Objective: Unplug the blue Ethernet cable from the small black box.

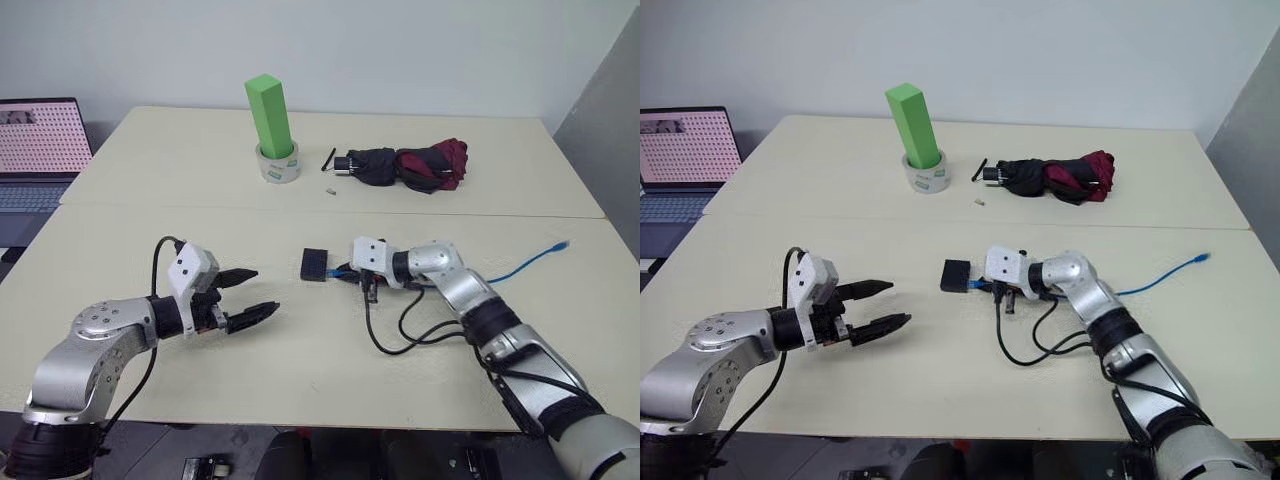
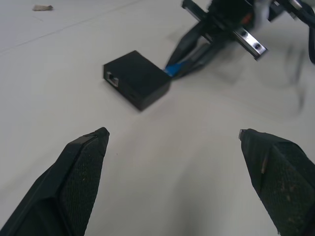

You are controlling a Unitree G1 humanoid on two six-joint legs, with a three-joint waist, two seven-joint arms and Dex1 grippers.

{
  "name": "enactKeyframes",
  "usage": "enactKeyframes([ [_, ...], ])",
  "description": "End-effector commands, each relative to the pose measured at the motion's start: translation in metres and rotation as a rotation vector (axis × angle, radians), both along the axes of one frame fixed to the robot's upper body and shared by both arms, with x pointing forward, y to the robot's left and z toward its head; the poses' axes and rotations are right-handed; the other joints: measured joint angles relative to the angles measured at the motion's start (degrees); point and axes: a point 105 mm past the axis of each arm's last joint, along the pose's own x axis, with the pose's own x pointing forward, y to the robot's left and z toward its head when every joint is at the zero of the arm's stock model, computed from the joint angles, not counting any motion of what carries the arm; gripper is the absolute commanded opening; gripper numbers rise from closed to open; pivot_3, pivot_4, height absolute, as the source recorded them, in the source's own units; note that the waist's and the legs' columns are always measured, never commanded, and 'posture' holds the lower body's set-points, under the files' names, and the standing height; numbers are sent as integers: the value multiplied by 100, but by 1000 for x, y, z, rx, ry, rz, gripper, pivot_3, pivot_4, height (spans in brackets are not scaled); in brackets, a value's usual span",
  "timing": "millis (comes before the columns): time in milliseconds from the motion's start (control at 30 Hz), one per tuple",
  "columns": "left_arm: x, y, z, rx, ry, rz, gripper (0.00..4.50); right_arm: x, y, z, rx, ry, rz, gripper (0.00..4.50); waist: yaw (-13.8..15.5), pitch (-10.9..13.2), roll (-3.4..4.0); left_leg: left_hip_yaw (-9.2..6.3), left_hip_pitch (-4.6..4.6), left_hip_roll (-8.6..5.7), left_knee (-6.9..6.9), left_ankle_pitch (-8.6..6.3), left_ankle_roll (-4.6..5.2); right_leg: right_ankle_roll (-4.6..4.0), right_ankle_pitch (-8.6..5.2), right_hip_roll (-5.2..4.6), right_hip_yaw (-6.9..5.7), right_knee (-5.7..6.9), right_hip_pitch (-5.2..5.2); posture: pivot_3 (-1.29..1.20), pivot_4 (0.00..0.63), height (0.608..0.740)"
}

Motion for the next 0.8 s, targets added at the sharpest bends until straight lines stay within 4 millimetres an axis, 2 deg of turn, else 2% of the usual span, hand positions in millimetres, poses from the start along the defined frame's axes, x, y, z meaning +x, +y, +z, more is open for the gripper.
enactKeyframes([
  [33,6,-1,16,-136,29,19,4500,-13,4,37,-8,-347,124,90,-5,0,0,1,0,0,0,0,0,0,0,0,0,1,-1,0,150,740],
  [133,9,-11,19,-217,78,-11,4500,-27,0,50,-10,-523,203,89,-29,0,0,2,4,3,-1,0,0,0,0,3,0,5,-1,0,150,740],
  [267,4,-29,22,-271,126,-109,4500,-45,2,63,43,-670,292,89,-31,-1,-1,2,3,5,-1,0,-1,0,0,5,0,3,0,0,150,740],
  [500,2,-48,29,-333,143,-210,4500,-56,3,65,77,-722,326,78,-17,-1,-1,2,7,4,4,1,-2,0,0,5,2,1,7,0,150,740],
  [633,4,-50,33,-368,137,-211,4500,-58,3,64,79,-718,326,78,-10,-1,-1,2,6,4,4,1,-2,0,0,5,2,-1,7,0,150,740],
  [800,5,-51,35,-396,135,-211,3506,-58,1,63,76,-710,317,77,-8,-1,-1,3,6,4,4,1,-2,0,0,5,4,-2,7,0,150,740],
])
